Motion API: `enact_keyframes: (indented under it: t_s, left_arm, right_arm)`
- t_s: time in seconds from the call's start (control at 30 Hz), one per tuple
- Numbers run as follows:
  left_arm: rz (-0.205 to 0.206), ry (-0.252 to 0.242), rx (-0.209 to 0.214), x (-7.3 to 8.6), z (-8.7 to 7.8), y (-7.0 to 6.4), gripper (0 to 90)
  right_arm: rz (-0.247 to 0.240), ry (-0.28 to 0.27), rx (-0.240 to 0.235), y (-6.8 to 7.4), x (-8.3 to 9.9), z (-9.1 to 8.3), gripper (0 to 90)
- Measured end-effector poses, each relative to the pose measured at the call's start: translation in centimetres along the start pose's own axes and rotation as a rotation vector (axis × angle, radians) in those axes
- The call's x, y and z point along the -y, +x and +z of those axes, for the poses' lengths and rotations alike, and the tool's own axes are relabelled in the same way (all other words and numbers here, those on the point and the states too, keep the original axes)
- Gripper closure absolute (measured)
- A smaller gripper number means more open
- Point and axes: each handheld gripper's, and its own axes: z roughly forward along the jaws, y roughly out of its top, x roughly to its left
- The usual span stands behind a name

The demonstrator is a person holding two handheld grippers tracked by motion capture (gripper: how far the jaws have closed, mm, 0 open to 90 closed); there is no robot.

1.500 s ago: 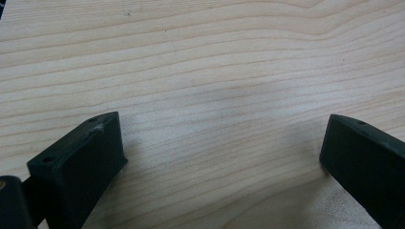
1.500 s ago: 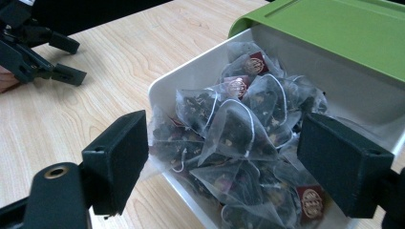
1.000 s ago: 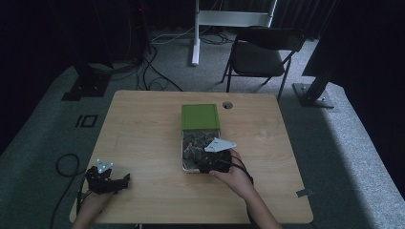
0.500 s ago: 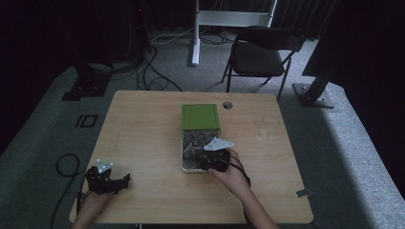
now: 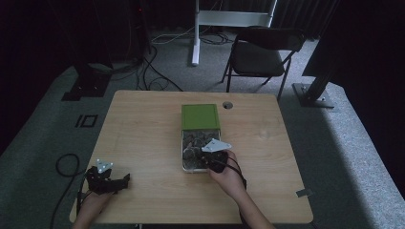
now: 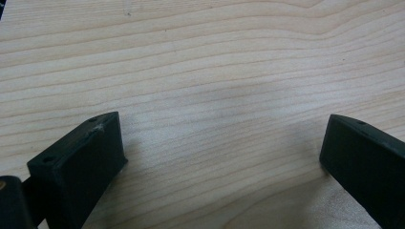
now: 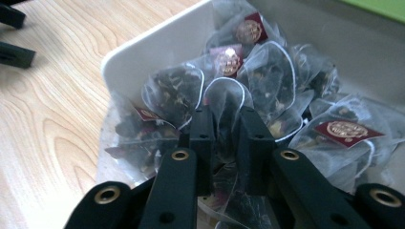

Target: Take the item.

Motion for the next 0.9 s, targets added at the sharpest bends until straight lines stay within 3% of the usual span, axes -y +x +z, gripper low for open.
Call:
enact_keyframes:
  t_s: [0.5, 0.67, 0.9]
  left_arm:
    - [-0.002, -0.001, 0.000, 0.0, 0.0, 0.0, 1.7]
    - [0.000, -0.001, 0.000, 0.0, 0.0, 0.0, 1.7]
    - [-0.001, 0.000, 0.000, 0.0, 0.0, 0.0, 1.7]
  right_arm:
    - [-0.005, -0.079, -0.019, -0.1, -1.9, -2.7, 80.8]
    - [0.029, -0.112, -0.027, -0.5, -2.2, -3.3, 80.9]
    - [0.043, -0.150, 0.010, -1.4, -2.5, -4.2, 81.0]
